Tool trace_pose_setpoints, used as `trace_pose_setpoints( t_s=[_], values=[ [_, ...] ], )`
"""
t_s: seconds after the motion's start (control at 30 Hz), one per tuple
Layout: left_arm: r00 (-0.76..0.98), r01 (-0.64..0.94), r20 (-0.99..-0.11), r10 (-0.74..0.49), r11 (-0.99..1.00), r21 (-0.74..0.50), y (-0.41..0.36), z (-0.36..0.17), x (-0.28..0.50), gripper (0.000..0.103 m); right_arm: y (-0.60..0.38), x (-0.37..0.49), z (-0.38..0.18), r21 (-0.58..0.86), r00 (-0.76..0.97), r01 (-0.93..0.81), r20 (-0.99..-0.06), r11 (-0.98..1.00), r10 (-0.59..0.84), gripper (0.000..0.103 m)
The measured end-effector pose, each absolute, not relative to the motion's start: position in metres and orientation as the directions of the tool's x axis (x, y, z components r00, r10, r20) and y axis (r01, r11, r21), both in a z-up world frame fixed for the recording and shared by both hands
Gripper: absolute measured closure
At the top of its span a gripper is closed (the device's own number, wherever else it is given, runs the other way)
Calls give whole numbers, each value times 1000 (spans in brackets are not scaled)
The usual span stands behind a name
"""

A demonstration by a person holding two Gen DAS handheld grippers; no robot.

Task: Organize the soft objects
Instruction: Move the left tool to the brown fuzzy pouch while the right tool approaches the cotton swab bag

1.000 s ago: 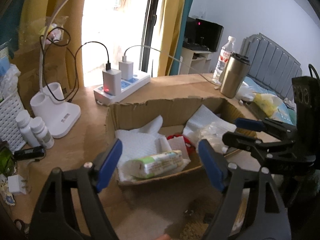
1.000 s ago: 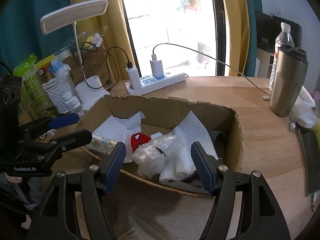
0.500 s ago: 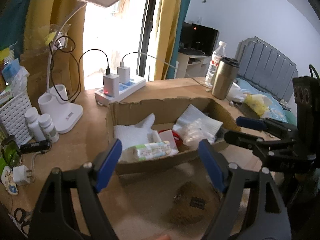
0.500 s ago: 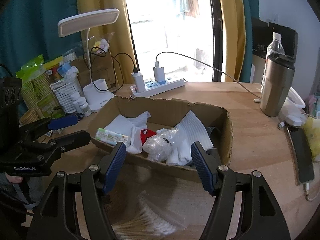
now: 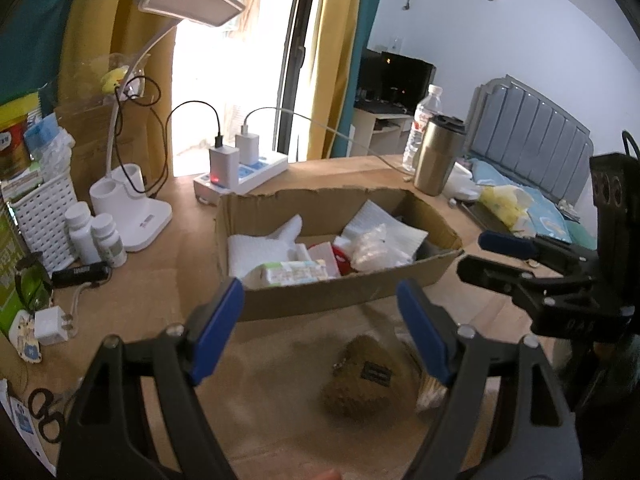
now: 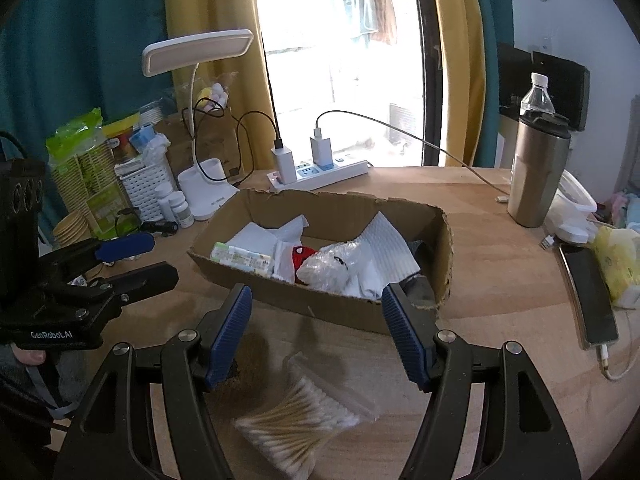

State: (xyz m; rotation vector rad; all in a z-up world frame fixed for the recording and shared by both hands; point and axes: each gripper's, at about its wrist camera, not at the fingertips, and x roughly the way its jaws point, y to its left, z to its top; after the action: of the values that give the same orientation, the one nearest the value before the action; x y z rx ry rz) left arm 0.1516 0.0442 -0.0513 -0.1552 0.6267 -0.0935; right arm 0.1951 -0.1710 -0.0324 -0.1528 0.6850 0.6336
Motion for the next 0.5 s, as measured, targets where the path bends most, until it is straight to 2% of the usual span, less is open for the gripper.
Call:
trace_pose_setpoints(
  t_s=[0.5],
  values=[
    [788,51,-598,-147,983,-175,37,-65,133,22,-177,173,-50,86,577,-583,-656,808,487,32]
  ],
)
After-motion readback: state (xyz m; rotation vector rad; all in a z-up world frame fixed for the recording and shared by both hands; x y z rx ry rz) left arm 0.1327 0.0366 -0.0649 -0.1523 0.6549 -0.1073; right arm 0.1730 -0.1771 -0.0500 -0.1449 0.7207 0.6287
